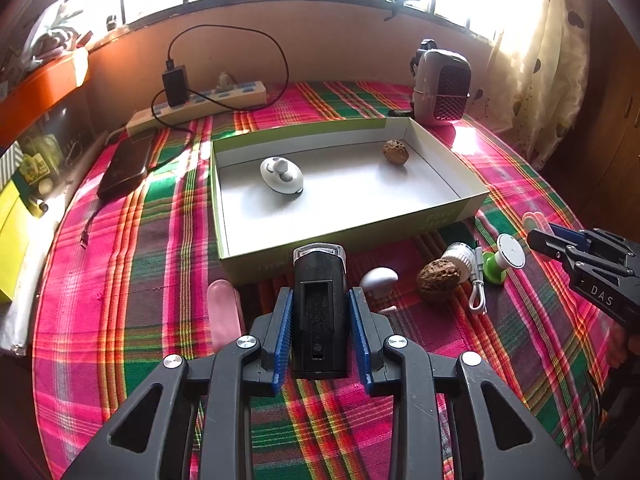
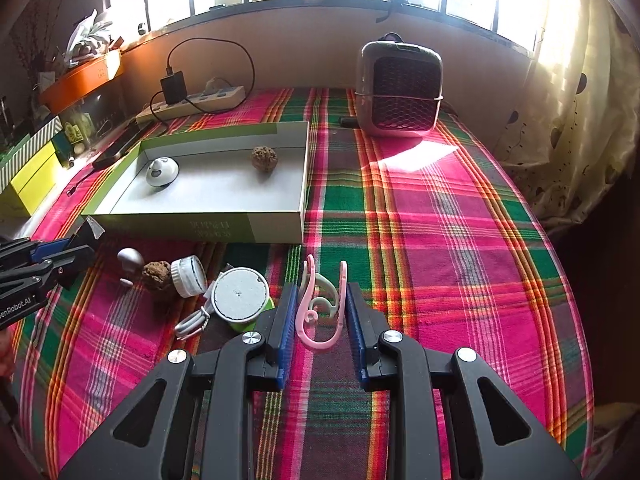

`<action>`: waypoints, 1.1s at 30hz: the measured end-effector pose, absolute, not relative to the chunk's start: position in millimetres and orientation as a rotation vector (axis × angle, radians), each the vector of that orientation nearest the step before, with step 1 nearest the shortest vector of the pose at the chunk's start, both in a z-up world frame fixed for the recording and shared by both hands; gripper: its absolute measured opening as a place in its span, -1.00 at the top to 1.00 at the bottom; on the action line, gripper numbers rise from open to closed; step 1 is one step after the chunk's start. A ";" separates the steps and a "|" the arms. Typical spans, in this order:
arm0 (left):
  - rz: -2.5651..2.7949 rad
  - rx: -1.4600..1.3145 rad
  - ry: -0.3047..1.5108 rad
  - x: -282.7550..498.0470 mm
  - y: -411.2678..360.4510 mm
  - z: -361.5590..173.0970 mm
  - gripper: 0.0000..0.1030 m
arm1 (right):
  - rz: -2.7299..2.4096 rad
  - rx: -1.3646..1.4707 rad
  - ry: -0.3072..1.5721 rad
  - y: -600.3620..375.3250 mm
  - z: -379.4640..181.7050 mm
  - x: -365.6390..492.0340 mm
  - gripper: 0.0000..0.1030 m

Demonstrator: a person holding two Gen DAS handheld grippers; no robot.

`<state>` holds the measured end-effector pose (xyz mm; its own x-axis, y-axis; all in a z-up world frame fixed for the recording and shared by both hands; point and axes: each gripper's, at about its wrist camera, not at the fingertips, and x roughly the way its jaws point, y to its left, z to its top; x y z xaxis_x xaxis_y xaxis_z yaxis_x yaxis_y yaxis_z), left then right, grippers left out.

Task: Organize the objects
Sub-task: 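Carry the black cylinder into the box with the left gripper while the right carries the pink clip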

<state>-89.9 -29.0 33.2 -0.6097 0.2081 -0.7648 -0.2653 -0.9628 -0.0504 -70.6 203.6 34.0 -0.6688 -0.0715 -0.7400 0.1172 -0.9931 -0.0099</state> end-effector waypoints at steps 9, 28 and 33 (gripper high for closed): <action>2.600 -1.223 0.072 -103.5 -32.0 47.1 0.51 | -2.732 1.159 0.115 188.7 56.5 -85.1 0.52; 2.616 -1.253 0.035 -151.2 -32.5 50.8 0.51 | -2.567 1.115 0.114 147.7 74.7 -164.5 0.51; 2.614 -1.280 0.013 -164.6 -31.3 43.9 0.51 | -2.515 1.136 0.151 129.7 67.6 -188.1 0.52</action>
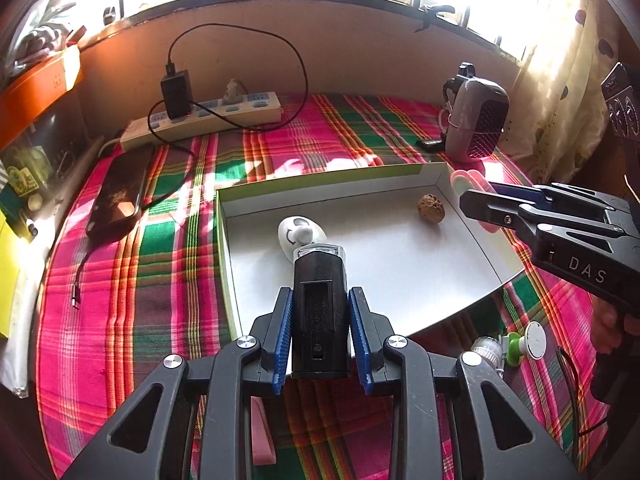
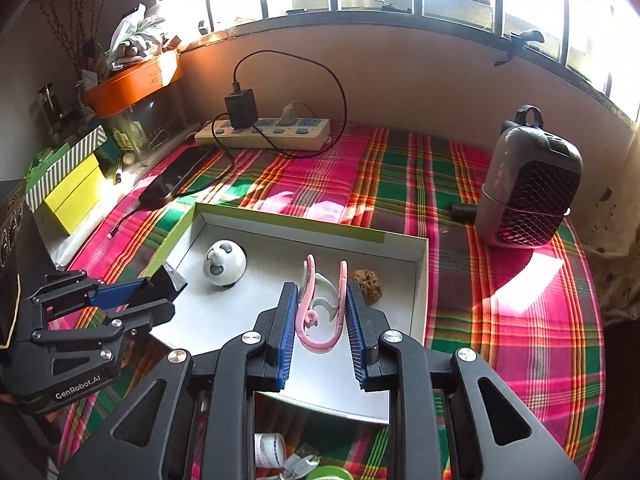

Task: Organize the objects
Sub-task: 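Carry the black cylinder into the box with the left gripper while the right carries the pink clip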

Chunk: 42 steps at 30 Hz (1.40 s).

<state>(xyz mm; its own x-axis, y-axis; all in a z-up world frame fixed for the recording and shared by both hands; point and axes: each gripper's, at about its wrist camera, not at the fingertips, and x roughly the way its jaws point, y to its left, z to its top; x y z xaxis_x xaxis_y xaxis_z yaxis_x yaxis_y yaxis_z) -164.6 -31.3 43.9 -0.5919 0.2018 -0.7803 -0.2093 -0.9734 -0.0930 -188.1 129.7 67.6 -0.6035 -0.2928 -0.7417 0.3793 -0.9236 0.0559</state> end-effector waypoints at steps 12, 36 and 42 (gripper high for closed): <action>2.602 -1.351 0.012 -186.2 -29.6 24.6 0.51 | -2.433 1.239 0.232 100.0 39.3 -235.2 0.51; 2.599 -1.395 0.051 -200.5 -23.2 9.9 0.51 | -2.384 1.340 0.316 86.9 11.6 -261.1 0.51; 2.598 -1.397 0.073 -200.6 -21.1 9.3 0.51 | -2.383 1.354 0.318 86.4 9.9 -261.1 0.51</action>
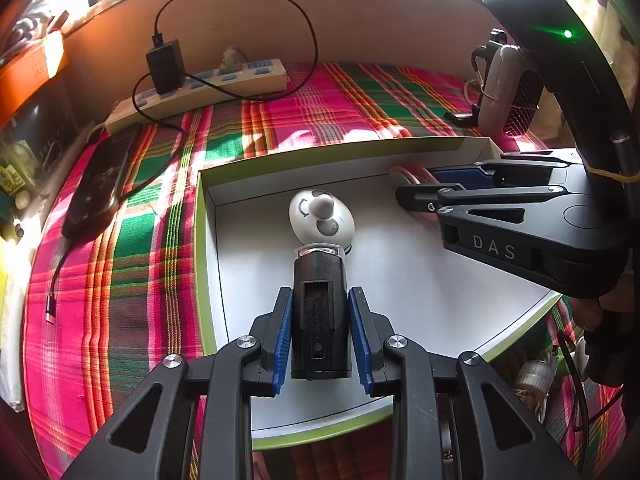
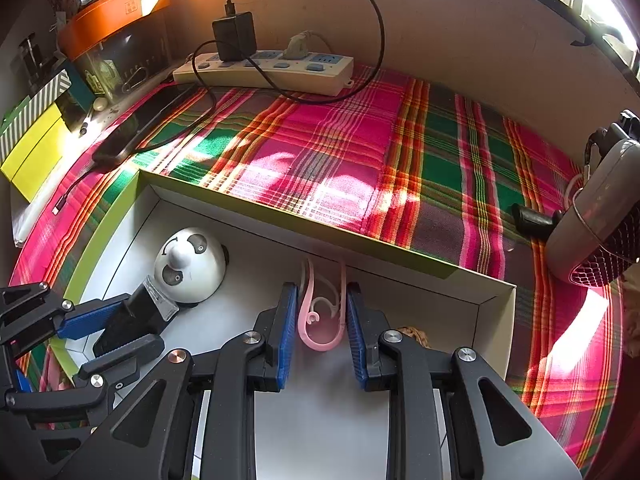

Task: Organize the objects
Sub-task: 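Carry the black cylinder into the box with the left gripper while the right carries the pink clip, then open the right gripper to drop the pink clip while the left releases the black cylinder in the box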

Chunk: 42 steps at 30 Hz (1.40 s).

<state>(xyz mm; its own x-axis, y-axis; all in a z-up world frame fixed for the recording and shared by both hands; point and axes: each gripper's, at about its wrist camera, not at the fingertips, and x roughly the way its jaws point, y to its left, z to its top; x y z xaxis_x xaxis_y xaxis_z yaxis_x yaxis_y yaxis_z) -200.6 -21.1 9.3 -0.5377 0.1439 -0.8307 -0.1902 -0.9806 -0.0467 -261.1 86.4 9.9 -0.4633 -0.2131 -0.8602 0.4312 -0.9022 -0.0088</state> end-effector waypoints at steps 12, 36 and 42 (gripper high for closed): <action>2.596 -1.398 0.081 -201.3 -20.9 8.6 0.51 | -2.388 1.359 0.326 85.0 10.5 -262.0 0.51; 2.620 -1.351 0.050 -191.2 -22.9 20.9 0.41 | -2.427 1.310 0.271 94.1 28.5 -248.9 0.28; 2.633 -1.317 0.047 -181.3 -23.3 29.7 0.41 | -2.448 1.285 0.256 98.5 38.4 -238.4 0.28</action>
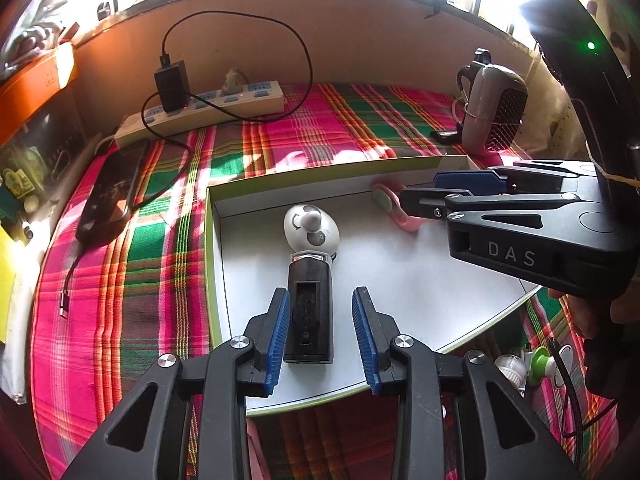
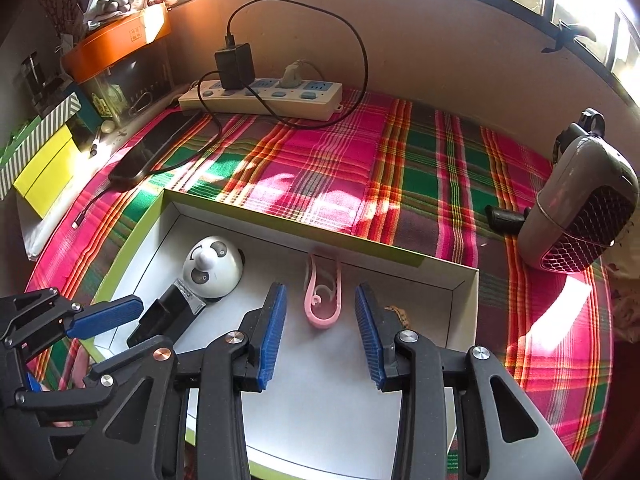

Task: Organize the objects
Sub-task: 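Open the right gripper to drop the pink clip while the left releases the black cylinder in the box, then withdraw the left gripper to the pink block while the right moves to the green-rimmed disc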

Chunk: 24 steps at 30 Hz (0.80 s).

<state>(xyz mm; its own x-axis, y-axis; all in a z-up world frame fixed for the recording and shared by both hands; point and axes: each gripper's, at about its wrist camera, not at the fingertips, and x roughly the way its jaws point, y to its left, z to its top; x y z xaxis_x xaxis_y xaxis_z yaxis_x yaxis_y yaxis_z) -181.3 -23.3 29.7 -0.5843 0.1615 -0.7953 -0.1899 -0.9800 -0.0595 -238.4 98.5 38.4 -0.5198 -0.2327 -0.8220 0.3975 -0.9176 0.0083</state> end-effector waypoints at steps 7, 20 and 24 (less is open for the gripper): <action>2.662 -1.271 0.055 -166.5 -24.3 41.1 0.41 | -2.477 1.250 0.233 105.4 50.6 -221.8 0.28; 2.716 -1.235 -0.003 -133.4 -44.6 51.4 0.41 | -2.558 1.171 0.175 130.1 69.2 -171.3 0.27; 2.743 -1.224 -0.007 -121.5 -53.5 52.0 0.41 | -2.589 1.169 0.143 144.5 68.5 -155.6 0.27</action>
